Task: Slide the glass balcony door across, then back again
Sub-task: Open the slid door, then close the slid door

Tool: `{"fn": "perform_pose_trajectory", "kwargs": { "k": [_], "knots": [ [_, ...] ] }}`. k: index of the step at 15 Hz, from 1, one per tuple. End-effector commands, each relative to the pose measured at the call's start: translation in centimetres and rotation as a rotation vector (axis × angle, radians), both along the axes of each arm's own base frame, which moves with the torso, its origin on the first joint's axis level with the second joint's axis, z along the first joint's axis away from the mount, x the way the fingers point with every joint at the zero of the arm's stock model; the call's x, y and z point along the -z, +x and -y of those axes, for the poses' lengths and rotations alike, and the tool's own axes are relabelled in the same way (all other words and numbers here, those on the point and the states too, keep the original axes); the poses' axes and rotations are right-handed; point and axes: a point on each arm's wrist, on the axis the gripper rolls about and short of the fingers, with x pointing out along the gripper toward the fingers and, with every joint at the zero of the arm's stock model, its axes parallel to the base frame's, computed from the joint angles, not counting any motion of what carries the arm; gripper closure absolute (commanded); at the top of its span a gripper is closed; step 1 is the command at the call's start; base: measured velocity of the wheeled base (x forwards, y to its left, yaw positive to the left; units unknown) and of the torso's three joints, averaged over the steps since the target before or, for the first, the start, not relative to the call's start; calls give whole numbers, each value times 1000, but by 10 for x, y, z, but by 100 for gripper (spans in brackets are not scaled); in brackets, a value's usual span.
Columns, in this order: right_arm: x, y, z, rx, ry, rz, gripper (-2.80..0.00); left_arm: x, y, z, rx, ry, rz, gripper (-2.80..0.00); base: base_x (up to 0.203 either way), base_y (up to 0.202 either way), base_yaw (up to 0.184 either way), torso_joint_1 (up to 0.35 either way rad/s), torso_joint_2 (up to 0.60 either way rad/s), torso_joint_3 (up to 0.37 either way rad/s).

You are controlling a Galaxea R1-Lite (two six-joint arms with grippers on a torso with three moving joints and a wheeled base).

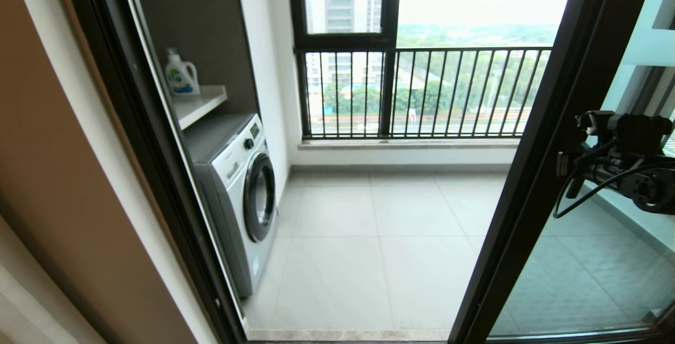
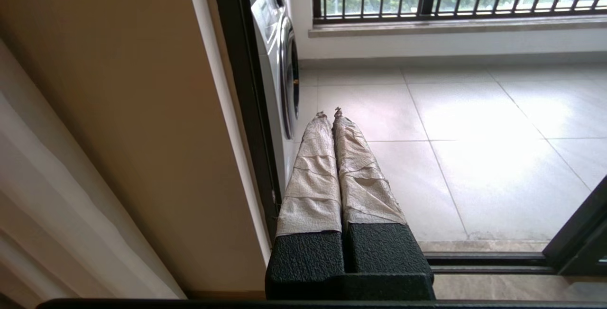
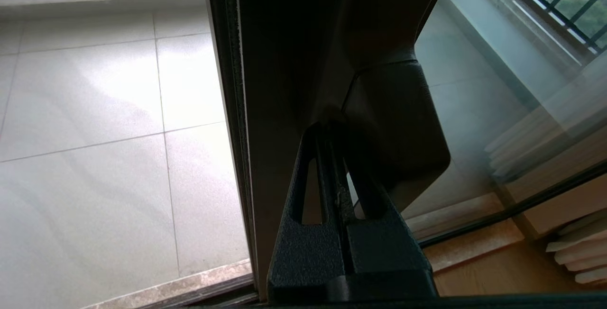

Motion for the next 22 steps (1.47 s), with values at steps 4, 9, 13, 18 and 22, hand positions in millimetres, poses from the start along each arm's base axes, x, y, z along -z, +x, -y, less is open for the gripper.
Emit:
{"fn": "perform_pose_trajectory", "kwargs": {
  "k": [4, 9, 13, 18, 22],
  "knots": [
    [-33, -12, -25, -67, -13, 80, 0, 0, 0, 0, -1, 0, -1, 0, 0, 0, 0, 0, 0, 0],
    [-53, -24, -16, -50, -23, 135, 0, 0, 0, 0, 0, 1, -1, 0, 0, 0, 0, 0, 0, 0],
    [-52, -30, 6, 10, -24, 131, 0, 0, 0, 0, -1, 1, -1, 0, 0, 0, 0, 0, 0, 0],
    [-38, -38, 37, 29, 15, 102, 0, 0, 0, 0, -2, 0, -1, 0, 0, 0, 0, 0, 0, 0],
    [-10, -30, 54, 44, 54, 53, 0, 0, 0, 0, -2, 0, -1, 0, 0, 0, 0, 0, 0, 0]
  ]
}}
